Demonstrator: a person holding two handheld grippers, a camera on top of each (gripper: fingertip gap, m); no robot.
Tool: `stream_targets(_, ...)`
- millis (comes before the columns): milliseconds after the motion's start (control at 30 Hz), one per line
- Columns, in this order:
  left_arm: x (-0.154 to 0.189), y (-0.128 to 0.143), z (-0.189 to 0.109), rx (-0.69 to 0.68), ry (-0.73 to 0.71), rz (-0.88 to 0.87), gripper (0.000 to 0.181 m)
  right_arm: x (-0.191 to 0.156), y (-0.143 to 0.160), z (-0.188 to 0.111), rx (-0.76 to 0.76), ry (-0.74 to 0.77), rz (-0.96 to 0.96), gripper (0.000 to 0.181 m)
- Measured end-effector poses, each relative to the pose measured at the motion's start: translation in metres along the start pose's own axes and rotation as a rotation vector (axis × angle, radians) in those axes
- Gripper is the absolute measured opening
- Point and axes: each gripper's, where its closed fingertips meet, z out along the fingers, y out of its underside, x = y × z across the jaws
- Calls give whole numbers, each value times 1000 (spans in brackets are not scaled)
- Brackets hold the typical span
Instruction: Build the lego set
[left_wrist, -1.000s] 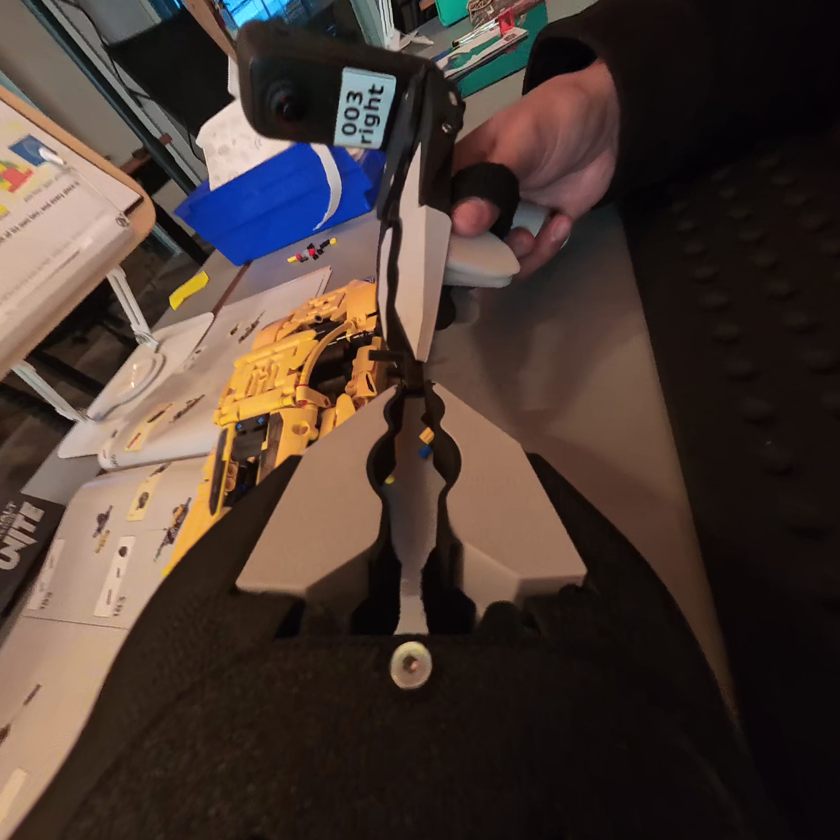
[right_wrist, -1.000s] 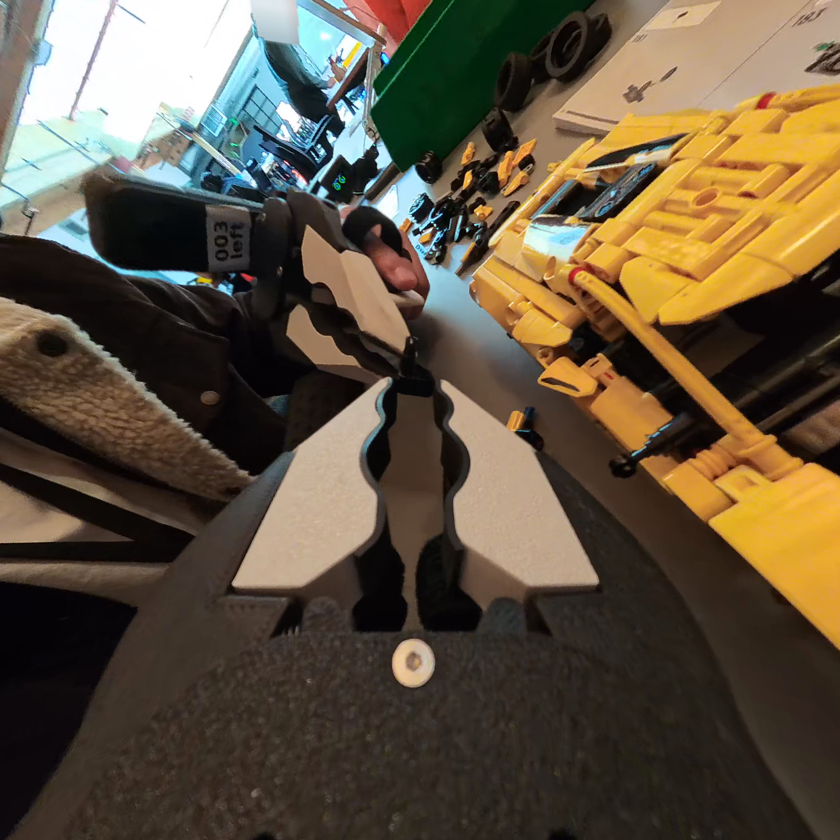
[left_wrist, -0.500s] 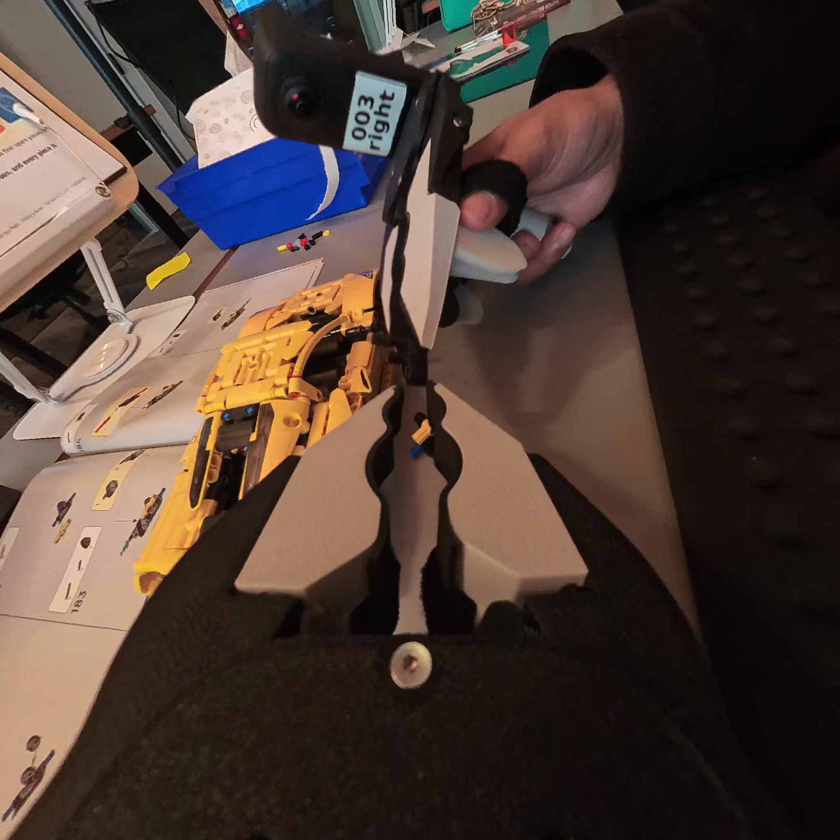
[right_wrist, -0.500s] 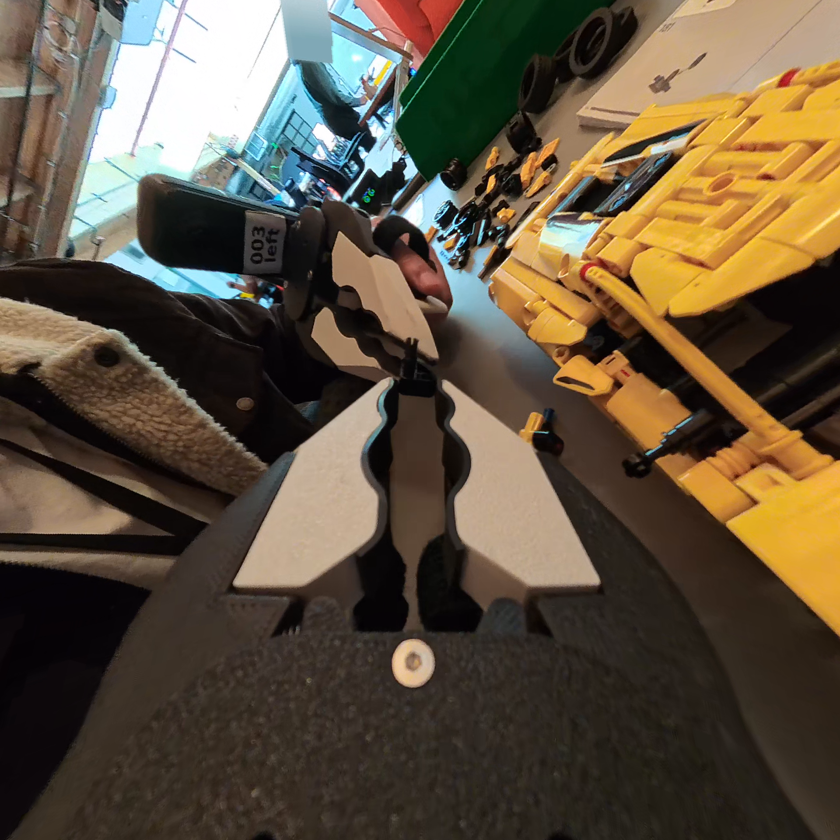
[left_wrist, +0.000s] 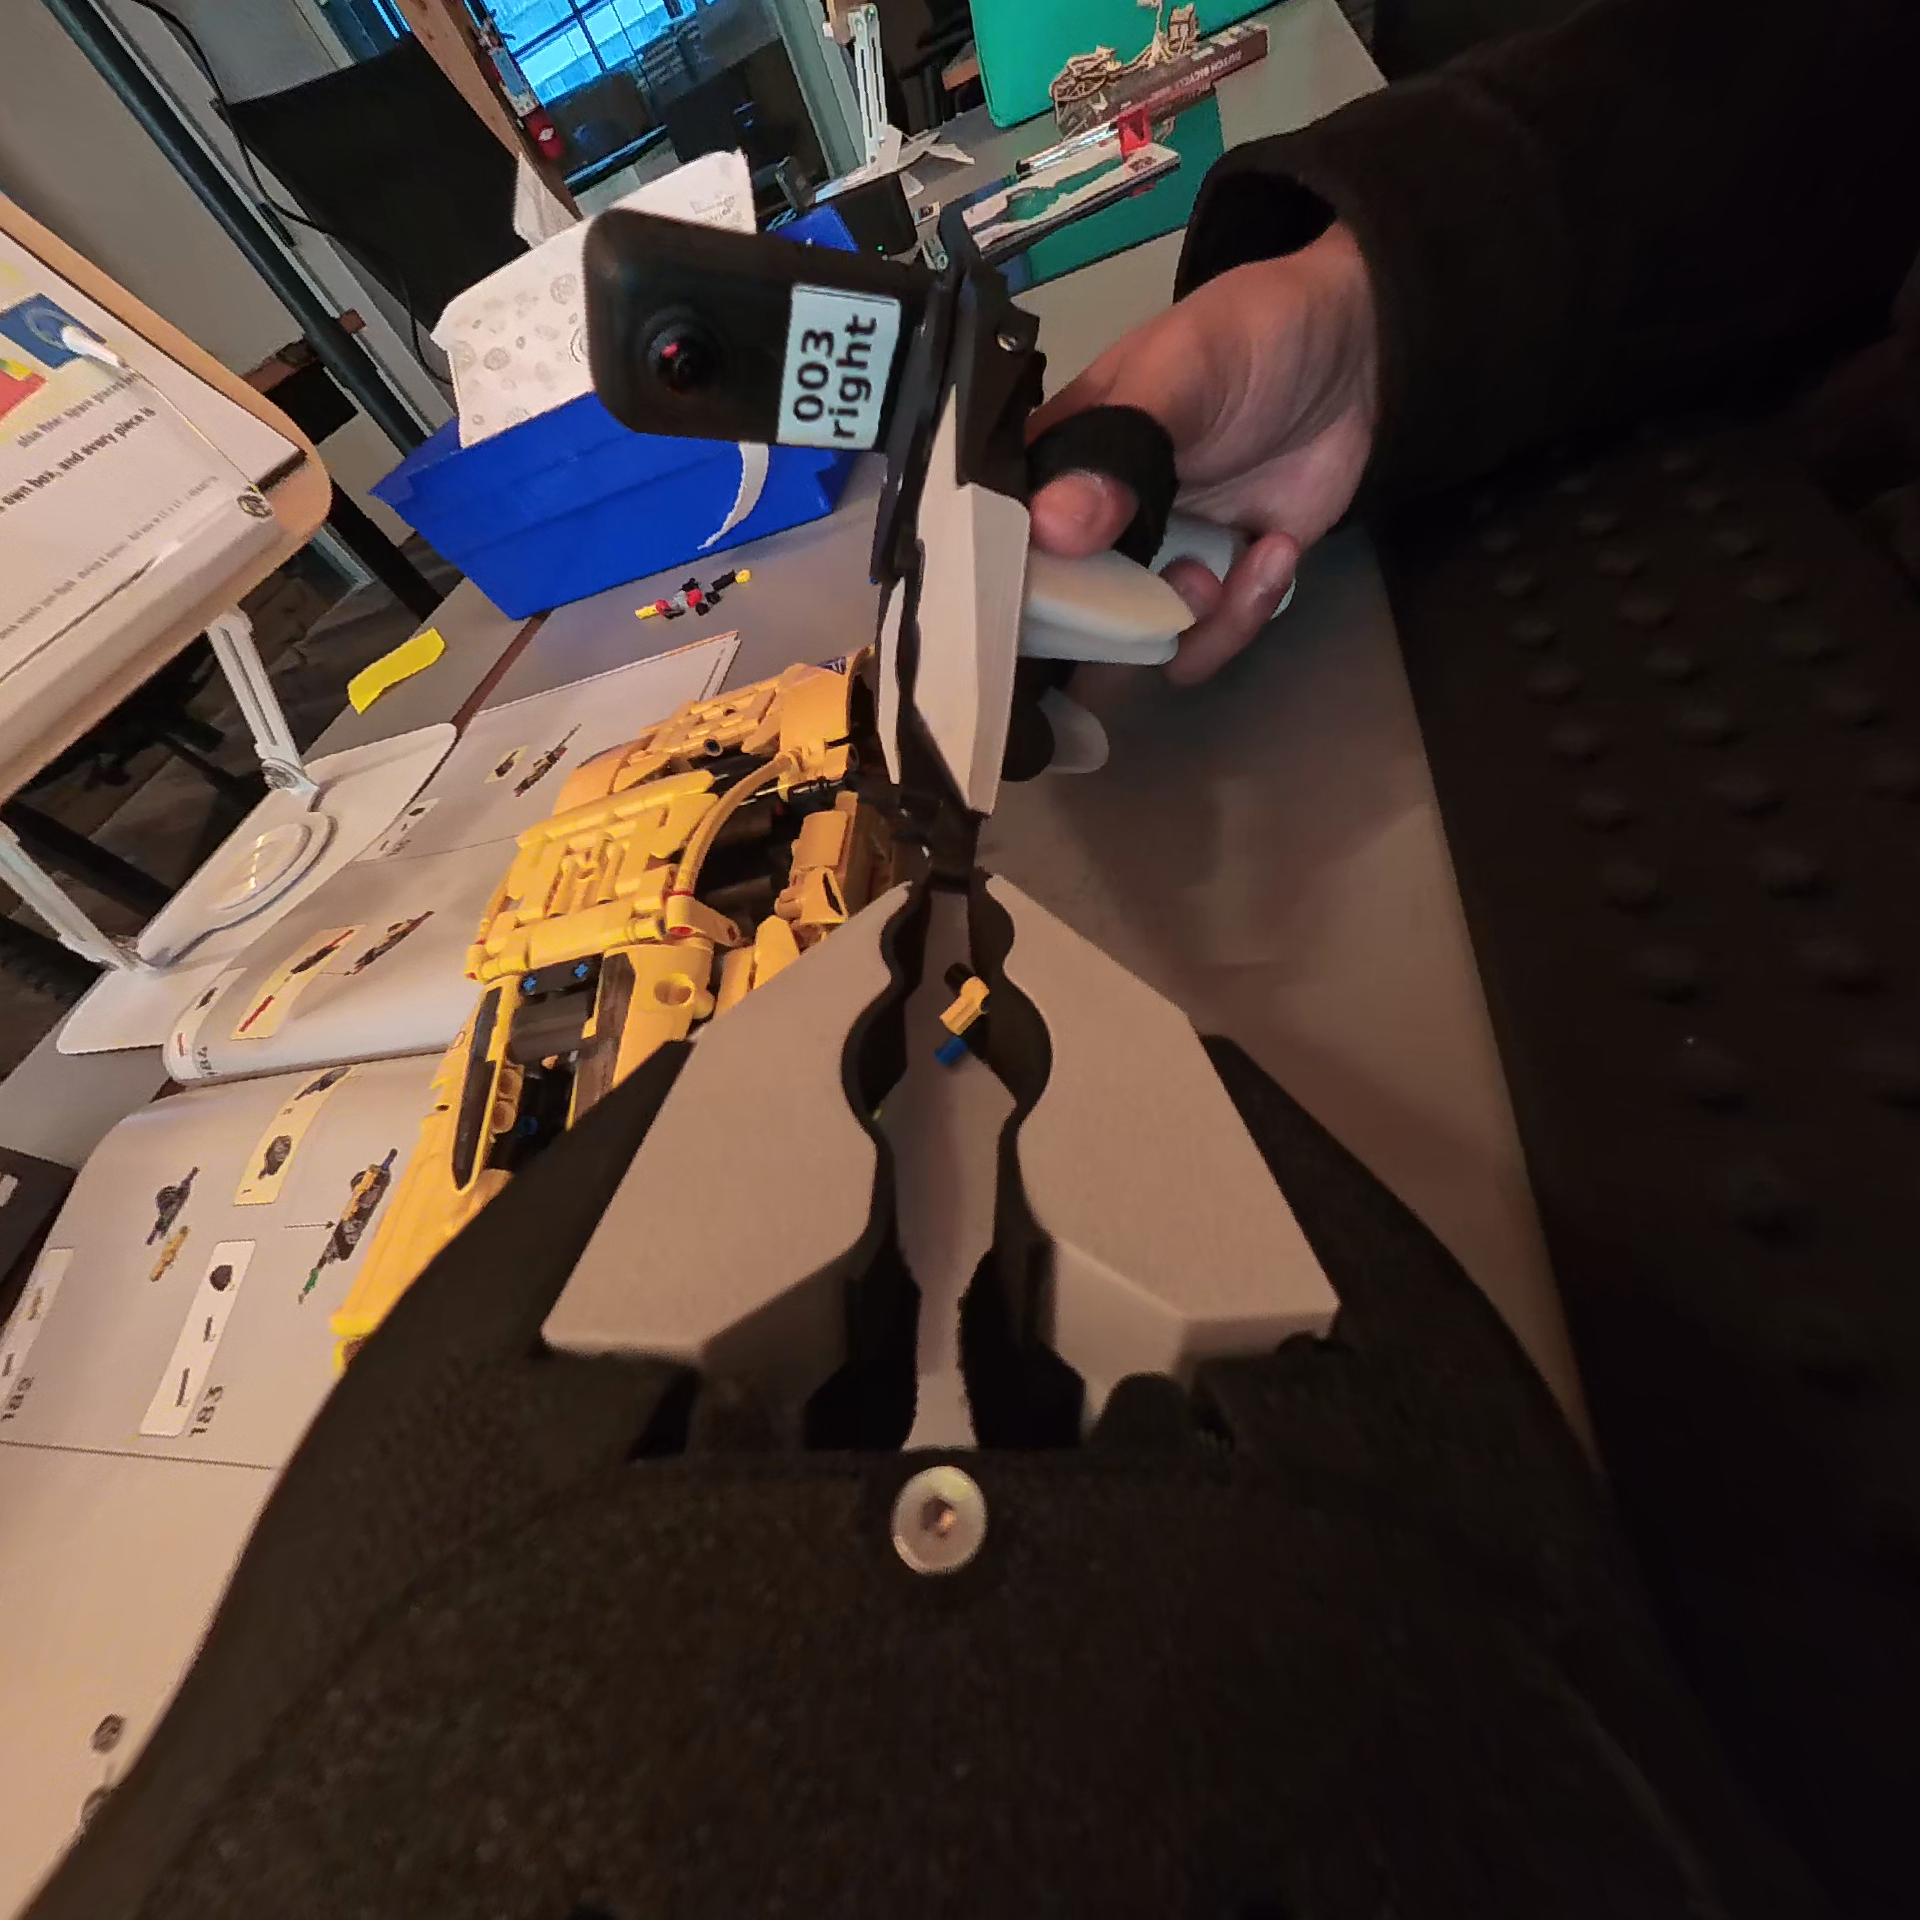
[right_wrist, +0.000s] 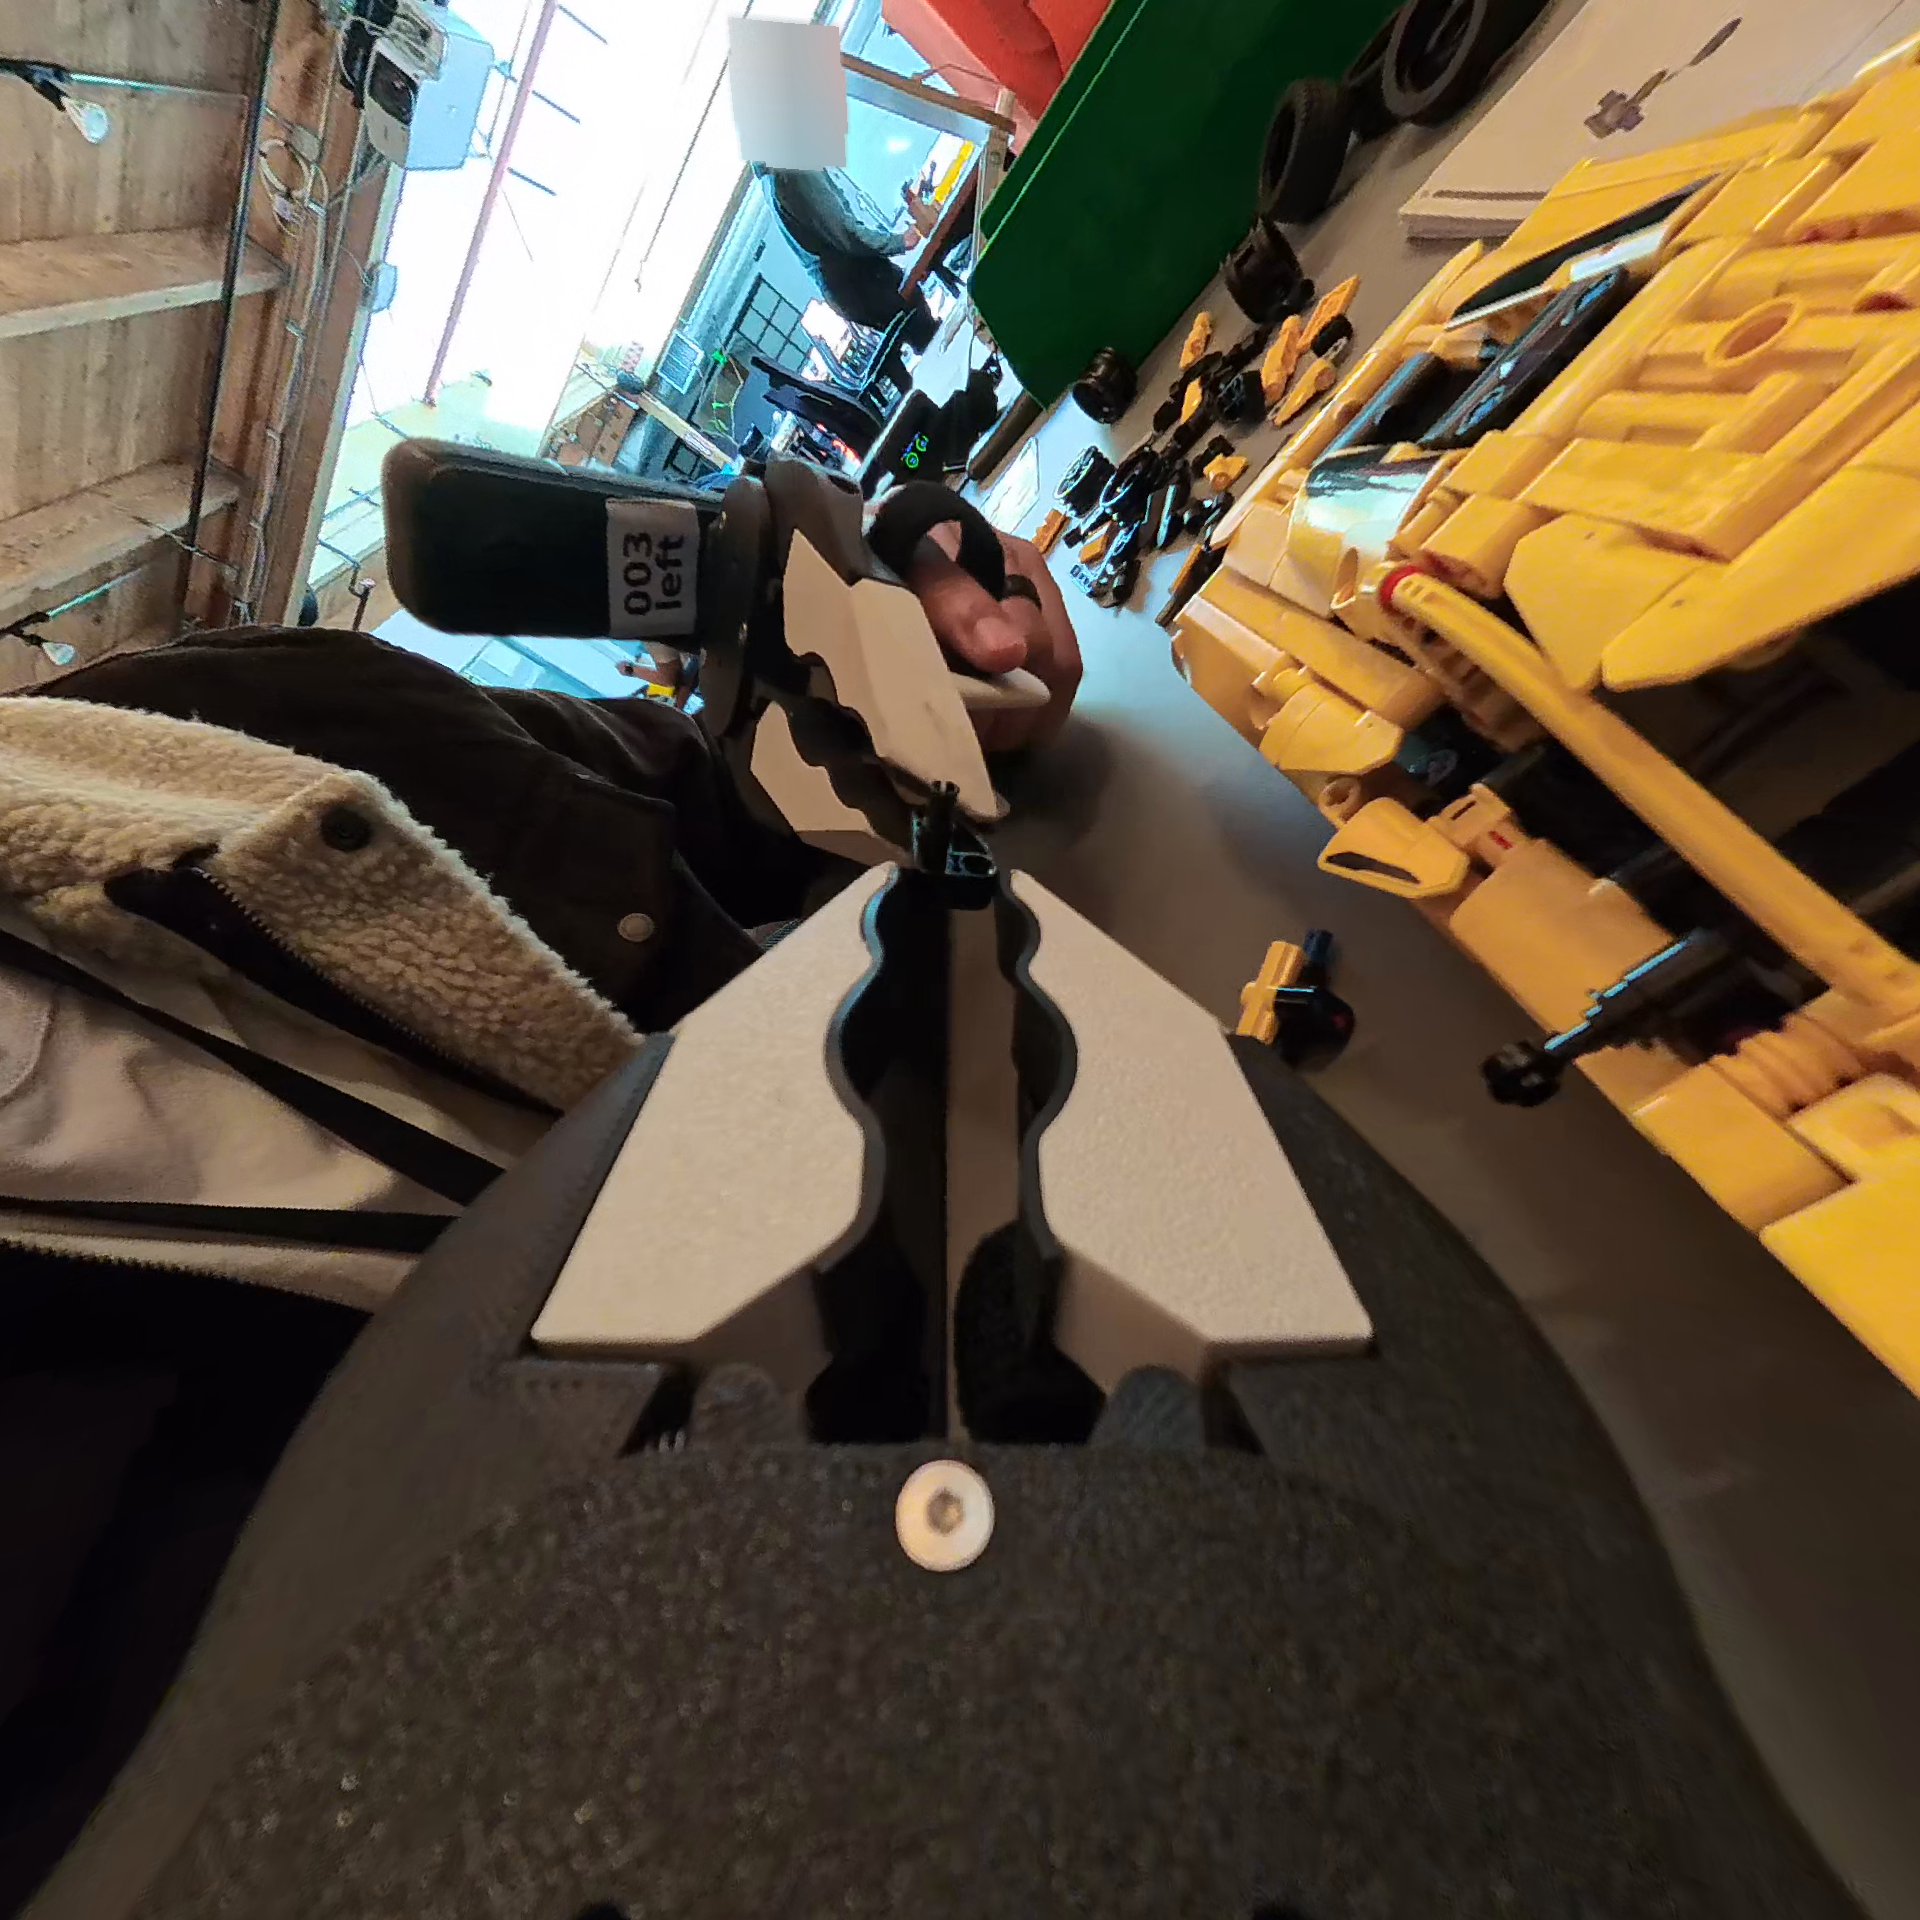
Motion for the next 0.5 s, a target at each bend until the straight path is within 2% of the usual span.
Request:
stream_targets(300, -12, 3, -3, -3, 27, -179, 7, 16, -12, -15, 57, 134, -85, 12)
stream_targets(500, -17, 18, -1, -65, 35, -262, 7, 18, -10, -14, 47, 160, -104, 12)
